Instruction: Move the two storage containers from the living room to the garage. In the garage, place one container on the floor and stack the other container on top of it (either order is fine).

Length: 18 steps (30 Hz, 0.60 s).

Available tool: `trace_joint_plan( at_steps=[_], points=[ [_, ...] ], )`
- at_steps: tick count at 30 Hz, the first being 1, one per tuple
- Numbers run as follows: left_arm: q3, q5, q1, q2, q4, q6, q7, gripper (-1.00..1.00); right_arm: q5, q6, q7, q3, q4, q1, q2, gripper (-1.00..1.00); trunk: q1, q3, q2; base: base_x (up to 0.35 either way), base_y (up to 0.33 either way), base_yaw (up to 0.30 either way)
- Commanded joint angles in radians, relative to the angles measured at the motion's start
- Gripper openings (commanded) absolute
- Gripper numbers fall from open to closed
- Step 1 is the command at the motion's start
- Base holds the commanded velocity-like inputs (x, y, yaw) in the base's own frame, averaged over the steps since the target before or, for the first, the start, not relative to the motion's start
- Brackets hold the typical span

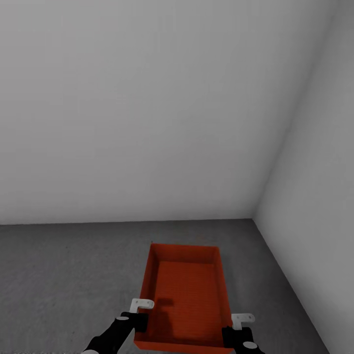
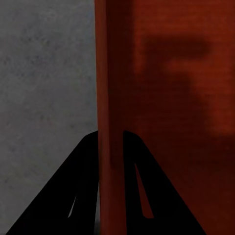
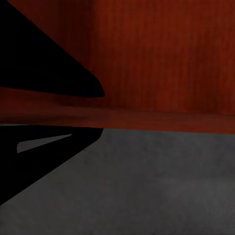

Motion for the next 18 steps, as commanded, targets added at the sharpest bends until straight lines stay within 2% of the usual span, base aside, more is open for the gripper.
trace_joint_plan(
  at_steps=[1, 18],
  points=[
    [-0.019, 0.009, 0.0, 0.0, 0.001, 0.006, 0.005, -1.0, -0.003, -0.007, -0.013, -0.005, 0.001, -0.001, -0.001, -1.0, 0.004, -0.006, -0.008, 0.0, 0.0, 0.0],
    [-0.019, 0.009, 0.0, 0.0, 0.001, 0.006, 0.005, -1.0, -0.003, -0.007, -0.014, -0.005, 0.001, -0.001, 0.0, -1.0, 0.069, -0.087, -0.127, 0.0, 0.0, 0.0]
  ],
)
